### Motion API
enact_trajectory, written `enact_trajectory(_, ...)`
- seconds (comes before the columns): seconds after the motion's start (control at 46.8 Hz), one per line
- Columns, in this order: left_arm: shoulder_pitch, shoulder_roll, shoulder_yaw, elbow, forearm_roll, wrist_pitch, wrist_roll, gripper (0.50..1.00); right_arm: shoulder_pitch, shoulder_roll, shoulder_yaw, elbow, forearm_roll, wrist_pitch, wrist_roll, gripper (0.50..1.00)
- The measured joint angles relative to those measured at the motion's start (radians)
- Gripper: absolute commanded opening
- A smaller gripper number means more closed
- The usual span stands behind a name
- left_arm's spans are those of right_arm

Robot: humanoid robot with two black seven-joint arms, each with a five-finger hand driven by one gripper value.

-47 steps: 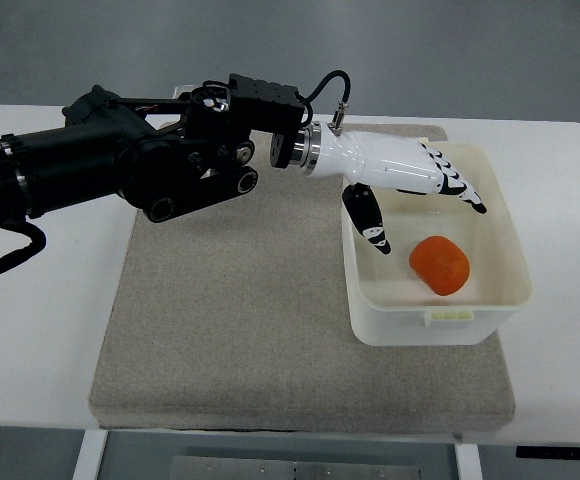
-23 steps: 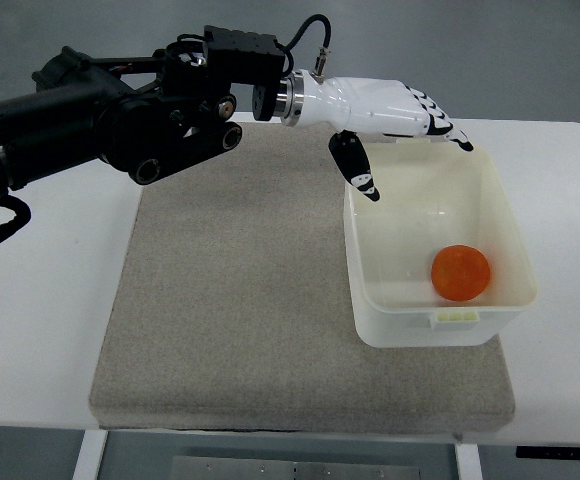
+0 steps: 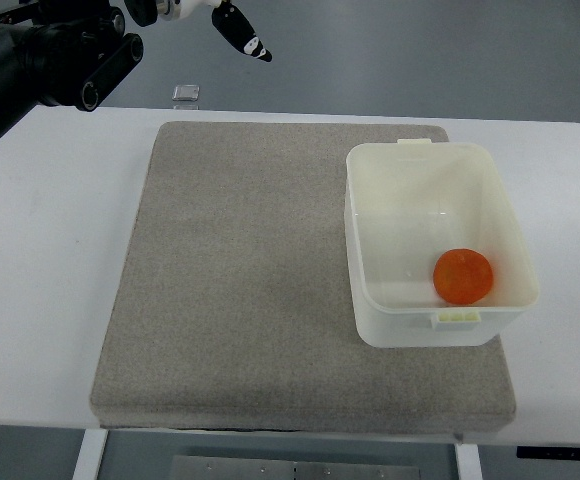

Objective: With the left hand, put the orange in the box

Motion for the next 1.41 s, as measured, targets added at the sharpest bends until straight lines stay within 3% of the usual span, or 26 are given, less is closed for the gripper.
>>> enact_trajectory(0.363, 0.102, -0.001, -0.014, 0.147, -0.303, 0.001, 0.000, 0.956, 0.000, 0.000, 0.000, 0.000, 0.000, 0.000, 0.000, 0.926)
enact_trajectory(0.427, 0.130, -0.003, -0.014, 0.155, -0.364, 0.002, 0.000, 0.992, 0.000, 0.000, 0.000, 0.000, 0.000, 0.000, 0.000, 0.926)
enact_trajectory(0.748, 0.205, -0.014, -0.012, 0.180, -0.652, 0.002, 0.000, 0.992, 0.000, 0.000, 0.000, 0.000, 0.000, 0.000, 0.000, 0.926)
enact_trajectory(0.898, 0.226, -0.018, -0.023, 0.188, -0.708, -0.009, 0.136, 0.992, 0.000, 0.000, 0.000, 0.000, 0.000, 0.000, 0.000, 0.926)
enact_trajectory(0.962, 0.235, -0.019, -0.033, 0.185, -0.763, -0.013, 0.163, 0.992, 0.000, 0.000, 0.000, 0.000, 0.000, 0.000, 0.000, 0.926)
enact_trajectory(1.411, 0.314, -0.041, -0.141, 0.123, -0.925, -0.141, 0.163, 0.996, 0.000, 0.000, 0.000, 0.000, 0.000, 0.000, 0.000, 0.926)
